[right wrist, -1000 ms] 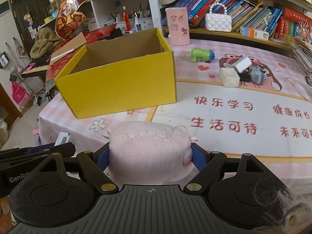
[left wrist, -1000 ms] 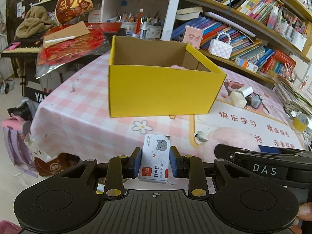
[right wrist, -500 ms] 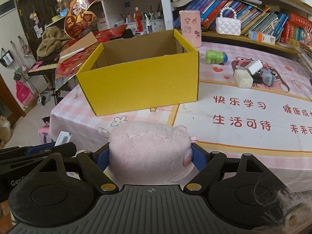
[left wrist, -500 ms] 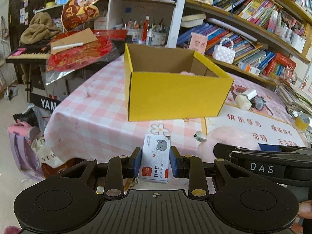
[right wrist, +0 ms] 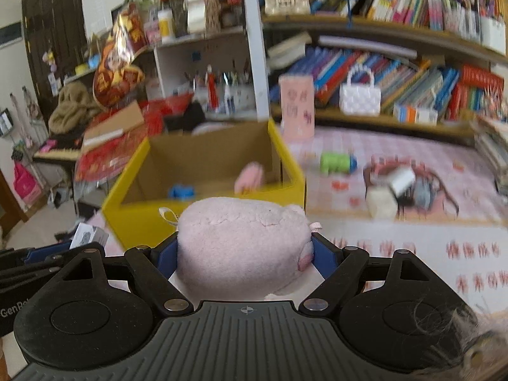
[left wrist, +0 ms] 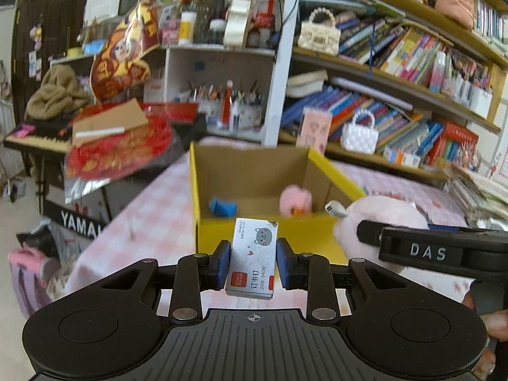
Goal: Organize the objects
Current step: 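Carry the white card box and pink plush pig over the yellow box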
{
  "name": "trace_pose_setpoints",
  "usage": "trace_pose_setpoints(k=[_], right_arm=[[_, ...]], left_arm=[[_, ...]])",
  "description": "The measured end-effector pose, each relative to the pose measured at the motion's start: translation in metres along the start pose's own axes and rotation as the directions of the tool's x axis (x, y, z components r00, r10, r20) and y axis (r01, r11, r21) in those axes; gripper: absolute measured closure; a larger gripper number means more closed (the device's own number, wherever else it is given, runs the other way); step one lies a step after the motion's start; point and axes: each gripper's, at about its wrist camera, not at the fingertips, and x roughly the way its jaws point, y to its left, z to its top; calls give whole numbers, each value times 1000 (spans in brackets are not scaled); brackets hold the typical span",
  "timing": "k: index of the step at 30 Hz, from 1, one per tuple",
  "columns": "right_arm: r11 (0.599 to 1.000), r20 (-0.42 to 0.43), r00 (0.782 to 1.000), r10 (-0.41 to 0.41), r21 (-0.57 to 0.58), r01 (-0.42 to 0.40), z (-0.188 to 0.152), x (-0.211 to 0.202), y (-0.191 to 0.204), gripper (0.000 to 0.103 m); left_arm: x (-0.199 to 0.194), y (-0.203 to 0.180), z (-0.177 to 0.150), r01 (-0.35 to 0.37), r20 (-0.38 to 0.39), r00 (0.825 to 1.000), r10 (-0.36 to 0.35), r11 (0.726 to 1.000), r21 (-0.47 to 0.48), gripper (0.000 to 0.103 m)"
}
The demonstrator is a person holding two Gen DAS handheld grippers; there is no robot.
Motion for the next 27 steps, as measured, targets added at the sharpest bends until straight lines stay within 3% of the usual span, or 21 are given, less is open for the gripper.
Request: trace_pose_setpoints(k=[8,14,20,27], right_arm=[[1000,100,995,13,-16,-11,64,40,-11,21],[997,104,992,67,-49,-62,97,81,-16,21],[983,38,987,155,-106,-150,111,126,-13,21],[951,-154,955,255,-137,-277,109,180,-6,21]], left_arm=[[43,-8,40,-21,64,998,21,1000,7,74],[83,-19,54,-50,55,997,48,999,22,74],[119,-28,53,-85,-4,996,85,995,47,74],[153,-31,48,-119,-86,988,125,991,68,74]])
